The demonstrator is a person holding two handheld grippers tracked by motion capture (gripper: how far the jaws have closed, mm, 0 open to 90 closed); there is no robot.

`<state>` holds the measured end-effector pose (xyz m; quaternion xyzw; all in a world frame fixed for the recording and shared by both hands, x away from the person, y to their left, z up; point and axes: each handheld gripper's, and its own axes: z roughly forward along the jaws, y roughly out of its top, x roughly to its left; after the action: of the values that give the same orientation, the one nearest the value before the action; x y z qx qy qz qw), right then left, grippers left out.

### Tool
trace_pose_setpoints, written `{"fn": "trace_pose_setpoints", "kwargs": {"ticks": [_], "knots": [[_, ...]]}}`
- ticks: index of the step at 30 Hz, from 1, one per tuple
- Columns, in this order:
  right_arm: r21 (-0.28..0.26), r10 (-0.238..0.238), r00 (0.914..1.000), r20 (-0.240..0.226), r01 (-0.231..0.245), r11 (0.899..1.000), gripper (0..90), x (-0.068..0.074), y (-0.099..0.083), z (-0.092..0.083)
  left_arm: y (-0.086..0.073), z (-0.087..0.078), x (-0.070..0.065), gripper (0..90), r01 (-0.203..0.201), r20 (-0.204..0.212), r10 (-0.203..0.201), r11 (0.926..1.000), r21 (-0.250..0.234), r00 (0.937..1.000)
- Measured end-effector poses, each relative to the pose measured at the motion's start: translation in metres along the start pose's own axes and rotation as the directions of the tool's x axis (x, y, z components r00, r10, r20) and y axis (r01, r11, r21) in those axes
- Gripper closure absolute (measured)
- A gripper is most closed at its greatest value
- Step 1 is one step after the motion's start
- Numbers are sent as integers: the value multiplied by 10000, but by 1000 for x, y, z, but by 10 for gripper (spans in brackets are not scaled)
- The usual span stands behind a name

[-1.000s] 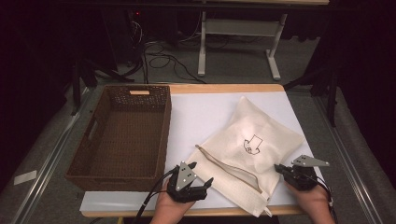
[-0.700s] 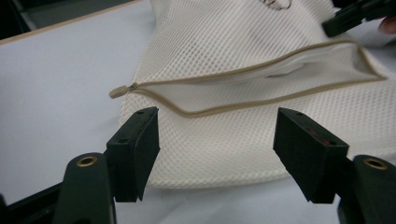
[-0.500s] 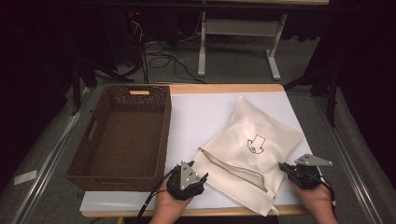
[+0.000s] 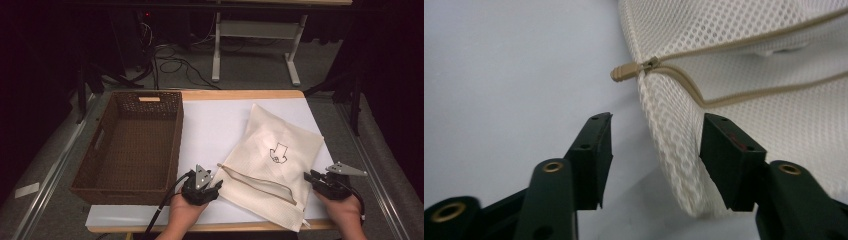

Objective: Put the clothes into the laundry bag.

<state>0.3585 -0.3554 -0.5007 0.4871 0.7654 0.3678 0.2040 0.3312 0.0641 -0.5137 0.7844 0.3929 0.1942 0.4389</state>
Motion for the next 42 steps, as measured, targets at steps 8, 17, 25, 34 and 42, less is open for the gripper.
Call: {"fn": "trace_pose_setpoints", "kwargs": {"ticks": [8,17,25,34,42], "knots": [[515,544,9985,-97,-538,9972,613,2,-2,10,8,22,1,767,34,145,-43,9982,607,9999],[596,-694,9973,256,678,9959,871,9,9,21,1,6,-13,844,-856,446,822,9930,812,9956],[521,-881,9954,365,862,9949,875,4,18,28,-11,-2,-32,841,-1328,968,1256,9886,715,9873],[298,-780,9948,658,761,9967,882,-14,24,30,-12,-1,-54,834,-1582,1903,1437,9854,631,9711],[330,-1104,9914,704,1083,9936,875,-16,24,32,-14,0,-60,713,-1784,1847,1650,9822,586,9689]]}}
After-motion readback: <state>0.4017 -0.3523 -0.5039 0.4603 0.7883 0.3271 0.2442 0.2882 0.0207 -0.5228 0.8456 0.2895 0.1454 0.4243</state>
